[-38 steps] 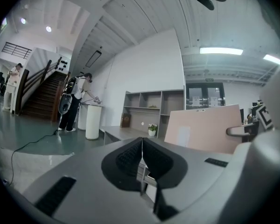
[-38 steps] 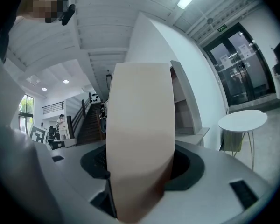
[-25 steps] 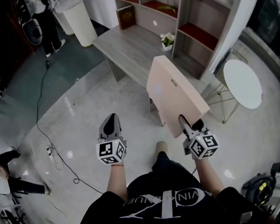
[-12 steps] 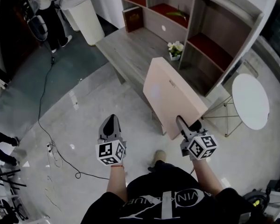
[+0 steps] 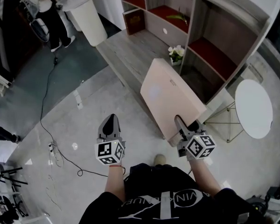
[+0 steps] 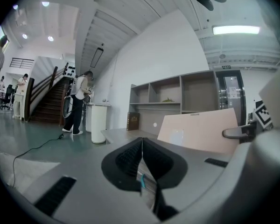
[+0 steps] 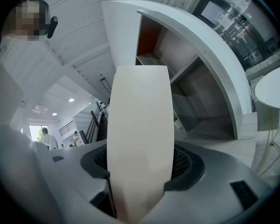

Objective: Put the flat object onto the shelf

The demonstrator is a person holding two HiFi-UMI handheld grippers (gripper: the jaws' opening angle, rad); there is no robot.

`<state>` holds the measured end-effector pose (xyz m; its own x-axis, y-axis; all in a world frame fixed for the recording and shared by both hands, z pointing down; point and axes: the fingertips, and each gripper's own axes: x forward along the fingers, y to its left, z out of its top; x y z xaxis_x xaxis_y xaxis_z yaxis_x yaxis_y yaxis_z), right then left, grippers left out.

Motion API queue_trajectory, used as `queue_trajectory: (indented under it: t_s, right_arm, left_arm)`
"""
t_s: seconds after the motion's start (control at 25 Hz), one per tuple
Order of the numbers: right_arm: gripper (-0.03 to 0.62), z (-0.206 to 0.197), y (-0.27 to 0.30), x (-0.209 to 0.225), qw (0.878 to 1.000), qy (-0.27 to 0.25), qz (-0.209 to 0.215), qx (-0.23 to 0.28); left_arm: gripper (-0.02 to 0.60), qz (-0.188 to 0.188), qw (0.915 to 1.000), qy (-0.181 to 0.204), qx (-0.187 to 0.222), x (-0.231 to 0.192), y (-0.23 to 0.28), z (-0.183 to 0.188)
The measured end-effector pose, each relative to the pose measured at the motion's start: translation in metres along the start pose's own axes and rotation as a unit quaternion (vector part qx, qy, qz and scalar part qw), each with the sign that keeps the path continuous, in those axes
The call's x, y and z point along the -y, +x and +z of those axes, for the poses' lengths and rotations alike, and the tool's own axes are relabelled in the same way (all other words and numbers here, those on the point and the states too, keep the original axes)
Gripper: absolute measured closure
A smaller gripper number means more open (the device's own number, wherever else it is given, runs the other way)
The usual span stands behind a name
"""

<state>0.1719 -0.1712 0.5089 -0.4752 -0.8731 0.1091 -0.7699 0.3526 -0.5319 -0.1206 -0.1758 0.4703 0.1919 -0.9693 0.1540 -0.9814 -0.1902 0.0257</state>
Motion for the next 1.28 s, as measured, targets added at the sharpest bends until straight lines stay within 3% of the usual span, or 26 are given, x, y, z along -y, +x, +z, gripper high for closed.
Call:
queue_trajectory:
  t_s: [0.4,0.6,0.8,1.28]
  right_arm:
    - [0.304,-0.002,0.016,0.005,0.999,0.032,0.007,-0.009]
    - [0.303,-0.003,0.027,0.011,0.997,0.078,0.002,-0.006]
    - [0.303,-0.007,0.048,0.01,0.993,0.121,-0.001,-0.003]
    - [0.299,-0.003,0.129,0.018,0.977,0.211,-0.024,0.001]
  left_arm:
    - [0.574,-0.011,0.9999,0.005,0.0,0.008,0.015,0.008]
    - [0.575,-0.013,0.9996,0.006,-0.023,0.008,0.015,-0.008]
    - [0.574,-0.004,0.9994,0.003,-0.034,-0.012,0.021,-0.013]
    - [0.574,-0.012,0.9995,0.0,-0.028,-0.054,0.088,0.005]
